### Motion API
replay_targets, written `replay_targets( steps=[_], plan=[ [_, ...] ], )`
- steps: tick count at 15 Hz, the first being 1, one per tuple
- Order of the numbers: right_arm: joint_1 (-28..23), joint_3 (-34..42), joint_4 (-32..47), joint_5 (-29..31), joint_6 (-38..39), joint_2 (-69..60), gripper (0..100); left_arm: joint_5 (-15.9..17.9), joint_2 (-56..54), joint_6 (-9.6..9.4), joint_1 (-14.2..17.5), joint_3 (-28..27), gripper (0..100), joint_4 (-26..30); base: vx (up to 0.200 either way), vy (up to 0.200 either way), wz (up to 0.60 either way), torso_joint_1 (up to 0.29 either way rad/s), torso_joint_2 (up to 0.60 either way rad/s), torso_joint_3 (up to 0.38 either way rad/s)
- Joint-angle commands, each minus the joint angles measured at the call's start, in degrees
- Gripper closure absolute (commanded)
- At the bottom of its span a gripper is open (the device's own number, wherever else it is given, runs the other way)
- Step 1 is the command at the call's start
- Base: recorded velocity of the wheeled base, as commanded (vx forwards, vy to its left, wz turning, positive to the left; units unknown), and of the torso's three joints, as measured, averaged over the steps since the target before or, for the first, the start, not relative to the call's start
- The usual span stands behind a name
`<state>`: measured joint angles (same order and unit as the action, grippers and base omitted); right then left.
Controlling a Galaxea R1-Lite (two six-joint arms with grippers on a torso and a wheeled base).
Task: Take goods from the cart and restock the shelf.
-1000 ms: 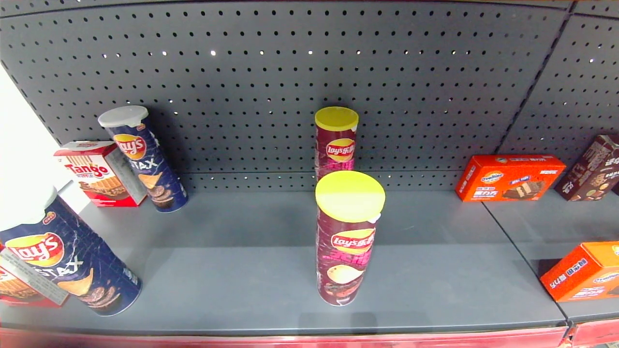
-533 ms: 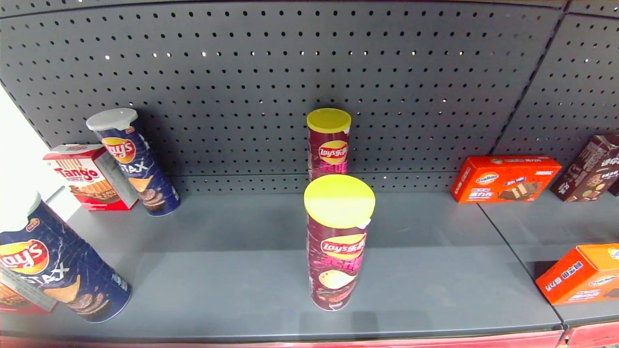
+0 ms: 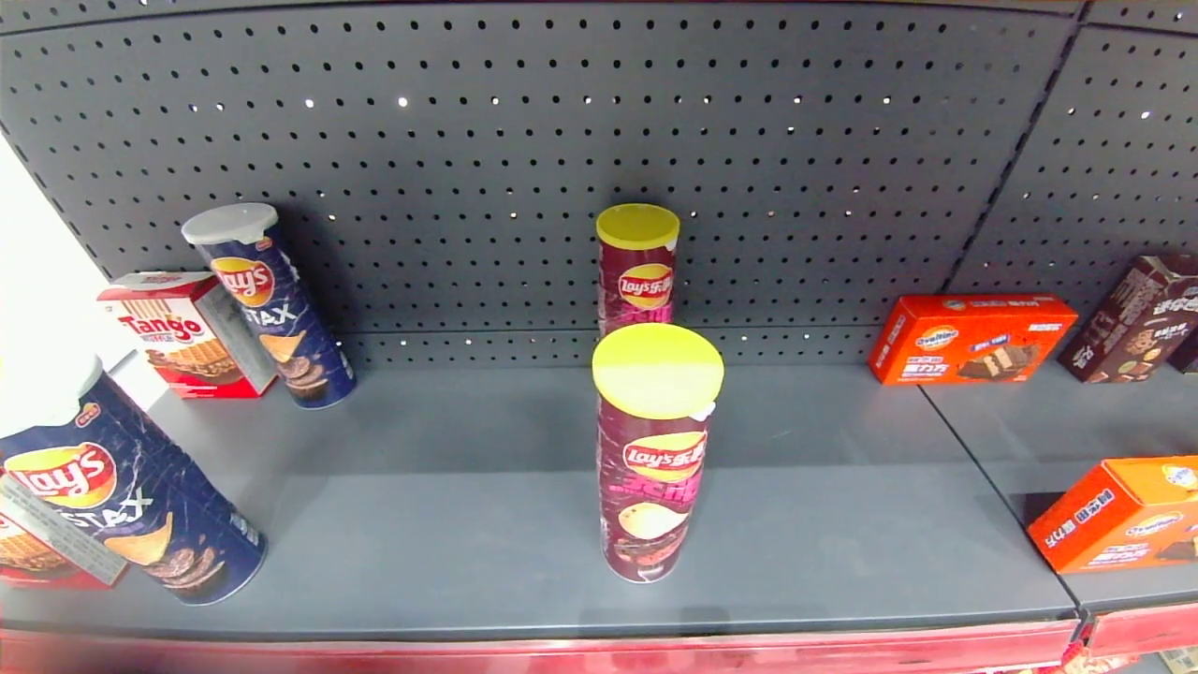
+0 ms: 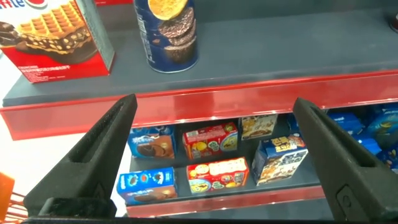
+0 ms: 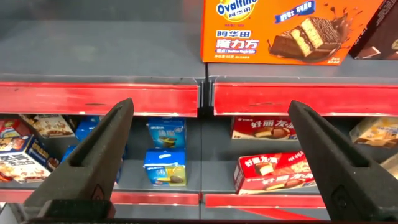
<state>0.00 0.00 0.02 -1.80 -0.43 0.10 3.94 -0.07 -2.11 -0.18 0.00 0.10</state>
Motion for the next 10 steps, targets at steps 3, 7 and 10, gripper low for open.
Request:
replay_targets(
  steps=[3,7,10],
  plan=[
    [0.0,0.0,0.0,0.0,0.0,0.1,0,0.0,0.1,0.00,0.0,0.0,0,0.0,0.000,0.000,0.00,0.000,0.00,0.000],
    [0.1,0.0,-0.1,0.0,0.0,0.0,0,0.0,0.1,0.00,0.0,0.0,0,0.0,0.000,0.000,0.30,0.002,0.00,0.002],
    [0.1,0.0,-0.1,0.0,0.0,0.0,0,0.0,0.1,-0.09,0.0,0.0,0,0.0,0.000,0.000,0.00,0.000,0.00,0.000]
  ],
)
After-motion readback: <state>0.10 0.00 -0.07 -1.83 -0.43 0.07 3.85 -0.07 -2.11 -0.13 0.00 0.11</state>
